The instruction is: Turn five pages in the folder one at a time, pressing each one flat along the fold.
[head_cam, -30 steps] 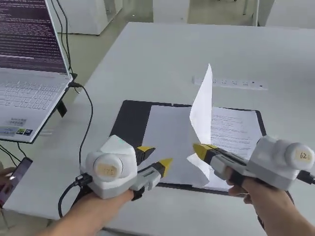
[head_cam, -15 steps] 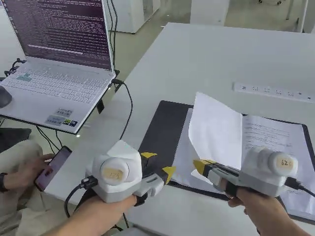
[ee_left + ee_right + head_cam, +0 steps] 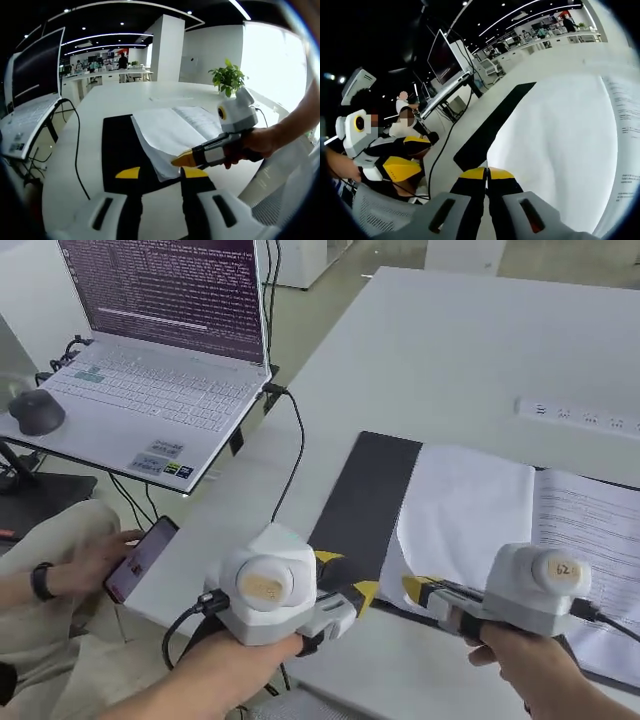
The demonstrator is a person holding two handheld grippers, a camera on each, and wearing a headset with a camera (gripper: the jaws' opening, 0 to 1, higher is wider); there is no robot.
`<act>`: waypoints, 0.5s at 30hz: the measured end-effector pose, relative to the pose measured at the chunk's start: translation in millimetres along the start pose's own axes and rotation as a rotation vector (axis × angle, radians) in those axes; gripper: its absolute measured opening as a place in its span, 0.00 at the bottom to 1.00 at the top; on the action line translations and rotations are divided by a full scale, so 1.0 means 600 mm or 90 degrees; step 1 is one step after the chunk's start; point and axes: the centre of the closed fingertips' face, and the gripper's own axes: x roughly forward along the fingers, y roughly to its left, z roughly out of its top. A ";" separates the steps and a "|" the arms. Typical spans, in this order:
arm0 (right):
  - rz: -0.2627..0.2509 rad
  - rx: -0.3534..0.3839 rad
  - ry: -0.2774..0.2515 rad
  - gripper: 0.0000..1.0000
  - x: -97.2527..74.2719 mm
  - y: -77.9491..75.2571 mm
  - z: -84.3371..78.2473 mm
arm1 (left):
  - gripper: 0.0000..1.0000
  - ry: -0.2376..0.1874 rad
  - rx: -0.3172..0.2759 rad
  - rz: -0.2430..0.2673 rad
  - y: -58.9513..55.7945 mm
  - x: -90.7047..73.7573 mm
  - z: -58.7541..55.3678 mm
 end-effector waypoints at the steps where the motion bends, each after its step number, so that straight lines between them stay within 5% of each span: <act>1: -0.003 0.008 0.007 0.00 0.002 -0.003 -0.004 | 0.29 0.004 -0.001 0.000 0.000 0.003 -0.003; 7: 0.015 0.027 0.010 0.09 0.005 -0.005 -0.012 | 0.28 0.015 -0.002 0.001 0.005 0.012 -0.012; 15: 0.026 0.042 -0.014 0.08 -0.028 -0.013 -0.002 | 0.27 0.028 0.003 -0.004 0.006 0.032 -0.017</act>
